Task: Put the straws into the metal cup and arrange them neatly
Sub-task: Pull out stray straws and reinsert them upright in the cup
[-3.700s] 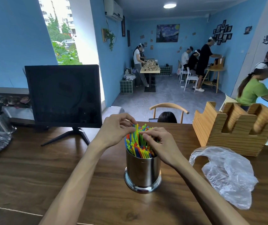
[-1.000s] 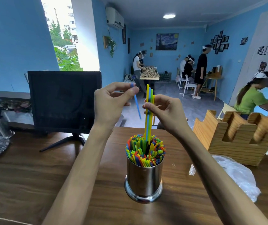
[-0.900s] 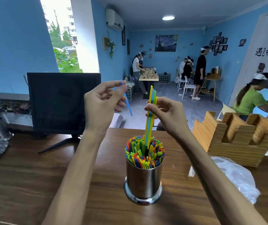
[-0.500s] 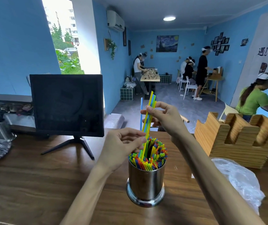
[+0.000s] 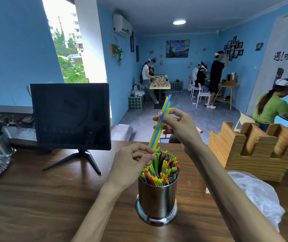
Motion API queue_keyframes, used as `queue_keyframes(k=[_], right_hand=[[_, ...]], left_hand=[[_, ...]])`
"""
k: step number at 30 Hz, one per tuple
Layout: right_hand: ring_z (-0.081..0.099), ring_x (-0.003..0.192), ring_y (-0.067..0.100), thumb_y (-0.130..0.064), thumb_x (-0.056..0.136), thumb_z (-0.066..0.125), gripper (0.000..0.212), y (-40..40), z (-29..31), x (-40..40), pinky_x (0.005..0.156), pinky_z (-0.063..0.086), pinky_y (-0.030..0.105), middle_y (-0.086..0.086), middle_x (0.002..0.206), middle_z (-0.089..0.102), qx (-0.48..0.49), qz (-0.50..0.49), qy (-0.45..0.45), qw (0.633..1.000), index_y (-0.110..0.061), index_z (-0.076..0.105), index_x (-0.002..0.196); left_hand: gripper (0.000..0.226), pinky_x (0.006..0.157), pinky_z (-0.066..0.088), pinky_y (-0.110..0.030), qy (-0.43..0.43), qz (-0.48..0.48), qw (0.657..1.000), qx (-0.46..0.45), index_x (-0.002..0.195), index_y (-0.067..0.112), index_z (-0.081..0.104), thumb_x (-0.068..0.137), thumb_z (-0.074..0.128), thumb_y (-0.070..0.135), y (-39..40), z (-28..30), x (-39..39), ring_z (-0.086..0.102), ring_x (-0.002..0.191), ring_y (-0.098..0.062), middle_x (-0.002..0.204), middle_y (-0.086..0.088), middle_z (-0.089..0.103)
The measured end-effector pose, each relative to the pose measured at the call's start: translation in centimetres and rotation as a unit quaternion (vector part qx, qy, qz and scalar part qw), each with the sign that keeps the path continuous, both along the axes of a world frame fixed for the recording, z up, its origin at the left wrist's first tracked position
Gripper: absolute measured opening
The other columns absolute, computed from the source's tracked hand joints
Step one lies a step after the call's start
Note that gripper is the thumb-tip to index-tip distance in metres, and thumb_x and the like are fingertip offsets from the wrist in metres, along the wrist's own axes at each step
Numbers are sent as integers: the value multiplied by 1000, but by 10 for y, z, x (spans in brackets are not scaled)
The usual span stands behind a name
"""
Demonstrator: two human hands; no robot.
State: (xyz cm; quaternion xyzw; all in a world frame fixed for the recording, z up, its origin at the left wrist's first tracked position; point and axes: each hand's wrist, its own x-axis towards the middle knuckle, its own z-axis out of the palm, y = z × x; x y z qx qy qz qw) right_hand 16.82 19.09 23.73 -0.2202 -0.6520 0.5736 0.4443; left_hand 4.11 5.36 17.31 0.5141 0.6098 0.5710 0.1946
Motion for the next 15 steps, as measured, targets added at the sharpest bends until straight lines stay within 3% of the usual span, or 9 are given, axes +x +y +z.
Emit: queue_keyframes(k=[7,15], right_hand=[[73,75,15,-17,100,63,7,4,4,6,60,53,23,7,98,79,10,2,16,1000,-10,65,100],[70,73,11,-14,90,75,3,-1,3,1,59,51,21,4,83,79,54,-38,2,998,-12,74,93]], left_hand=[[11,72,60,-27,2,8,1000,-13,98,17,72,95,68,7,-1,-8,-5,75,76,-16,83,3,79],[10,69,58,-23,46,-3,998,-49,93,20,70,93,71,10,-4,-2,-4,75,74,-12,80,5,78]])
